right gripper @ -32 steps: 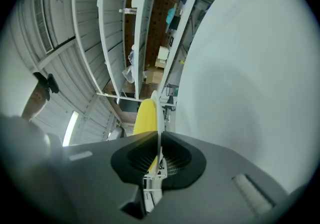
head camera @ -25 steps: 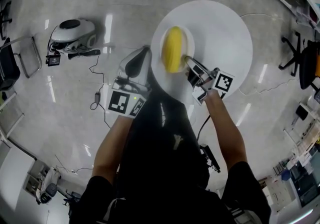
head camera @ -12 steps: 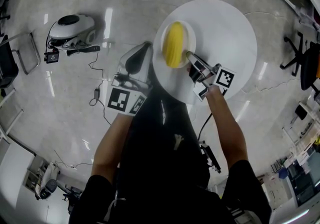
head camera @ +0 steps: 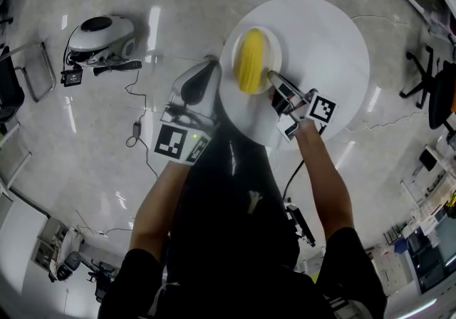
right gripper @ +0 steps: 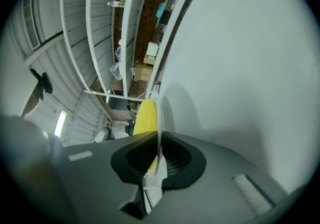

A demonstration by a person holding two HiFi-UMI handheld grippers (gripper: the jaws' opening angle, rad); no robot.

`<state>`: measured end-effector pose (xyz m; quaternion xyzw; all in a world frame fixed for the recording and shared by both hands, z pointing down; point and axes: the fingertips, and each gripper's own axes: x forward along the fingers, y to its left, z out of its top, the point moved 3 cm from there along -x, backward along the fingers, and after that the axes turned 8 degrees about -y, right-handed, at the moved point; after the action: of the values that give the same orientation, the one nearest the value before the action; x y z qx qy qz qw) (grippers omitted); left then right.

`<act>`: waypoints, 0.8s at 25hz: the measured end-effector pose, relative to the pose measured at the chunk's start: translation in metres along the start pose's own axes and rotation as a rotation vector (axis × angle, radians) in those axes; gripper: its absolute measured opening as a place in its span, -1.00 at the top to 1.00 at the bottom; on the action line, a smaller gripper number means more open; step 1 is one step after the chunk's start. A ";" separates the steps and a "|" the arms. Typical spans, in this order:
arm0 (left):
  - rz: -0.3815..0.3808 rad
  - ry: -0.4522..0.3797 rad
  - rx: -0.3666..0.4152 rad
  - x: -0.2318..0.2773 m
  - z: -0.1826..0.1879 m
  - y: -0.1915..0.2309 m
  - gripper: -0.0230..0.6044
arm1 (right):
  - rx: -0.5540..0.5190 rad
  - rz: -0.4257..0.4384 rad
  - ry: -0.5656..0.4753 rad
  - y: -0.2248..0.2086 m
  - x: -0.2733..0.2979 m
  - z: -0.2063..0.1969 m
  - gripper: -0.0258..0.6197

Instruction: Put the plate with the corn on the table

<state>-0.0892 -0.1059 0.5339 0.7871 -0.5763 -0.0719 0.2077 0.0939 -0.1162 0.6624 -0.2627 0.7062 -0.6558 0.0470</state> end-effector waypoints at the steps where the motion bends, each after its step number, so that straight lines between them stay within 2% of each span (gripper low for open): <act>1: 0.000 0.000 -0.001 0.000 0.000 0.000 0.92 | -0.001 -0.002 0.003 0.000 0.000 0.000 0.82; 20: 0.028 -0.012 -0.014 -0.003 -0.001 0.006 0.92 | -0.004 -0.067 0.050 -0.002 0.003 -0.002 0.82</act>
<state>-0.0948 -0.1045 0.5364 0.7771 -0.5879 -0.0778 0.2106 0.0909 -0.1160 0.6652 -0.2698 0.6994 -0.6618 0.0069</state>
